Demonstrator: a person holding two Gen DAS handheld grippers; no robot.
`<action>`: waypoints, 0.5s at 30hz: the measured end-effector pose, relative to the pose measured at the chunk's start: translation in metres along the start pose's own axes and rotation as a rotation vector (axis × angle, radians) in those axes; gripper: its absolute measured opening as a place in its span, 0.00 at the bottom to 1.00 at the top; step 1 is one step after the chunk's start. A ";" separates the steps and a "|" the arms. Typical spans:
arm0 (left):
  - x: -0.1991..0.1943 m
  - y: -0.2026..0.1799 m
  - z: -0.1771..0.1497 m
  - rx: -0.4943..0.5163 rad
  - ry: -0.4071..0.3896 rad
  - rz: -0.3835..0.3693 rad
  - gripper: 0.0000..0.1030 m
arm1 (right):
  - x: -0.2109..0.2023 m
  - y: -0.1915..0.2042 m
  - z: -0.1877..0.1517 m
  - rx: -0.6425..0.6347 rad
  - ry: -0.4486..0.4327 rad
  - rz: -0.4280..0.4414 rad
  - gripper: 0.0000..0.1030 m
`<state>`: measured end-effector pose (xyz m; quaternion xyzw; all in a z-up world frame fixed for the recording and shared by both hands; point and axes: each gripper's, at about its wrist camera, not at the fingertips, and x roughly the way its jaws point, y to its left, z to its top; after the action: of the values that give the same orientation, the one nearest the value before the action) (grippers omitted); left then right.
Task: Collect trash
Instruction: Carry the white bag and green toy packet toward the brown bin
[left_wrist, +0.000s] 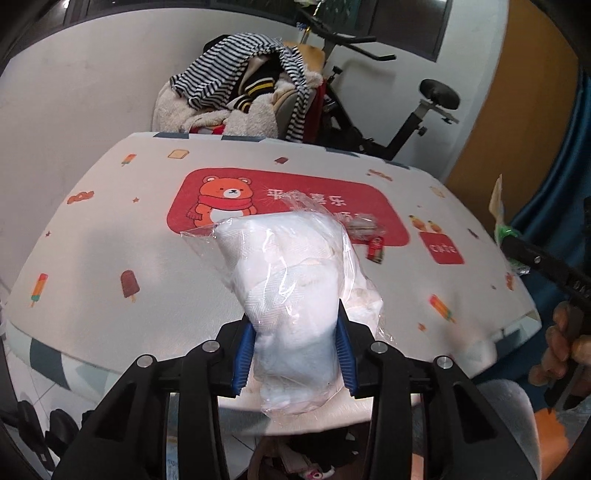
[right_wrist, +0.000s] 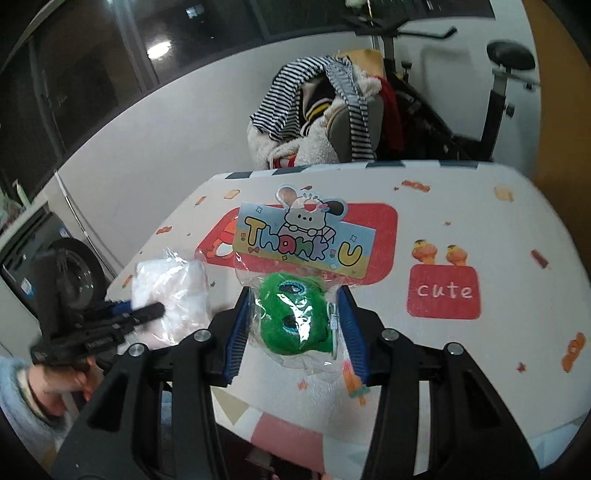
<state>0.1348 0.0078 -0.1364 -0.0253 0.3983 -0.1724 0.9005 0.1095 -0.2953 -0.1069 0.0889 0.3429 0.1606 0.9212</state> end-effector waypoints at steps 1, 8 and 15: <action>-0.006 -0.001 -0.003 0.005 -0.004 -0.009 0.37 | -0.004 0.002 -0.003 -0.003 -0.007 0.000 0.46; -0.047 -0.016 -0.032 0.058 -0.022 -0.063 0.37 | -0.025 0.020 -0.029 -0.047 -0.037 0.000 0.46; -0.065 -0.035 -0.081 0.140 0.016 -0.102 0.37 | -0.032 0.031 -0.070 -0.066 -0.017 0.011 0.46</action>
<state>0.0255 0.0043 -0.1389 0.0190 0.3904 -0.2456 0.8871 0.0332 -0.2743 -0.1321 0.0616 0.3292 0.1761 0.9257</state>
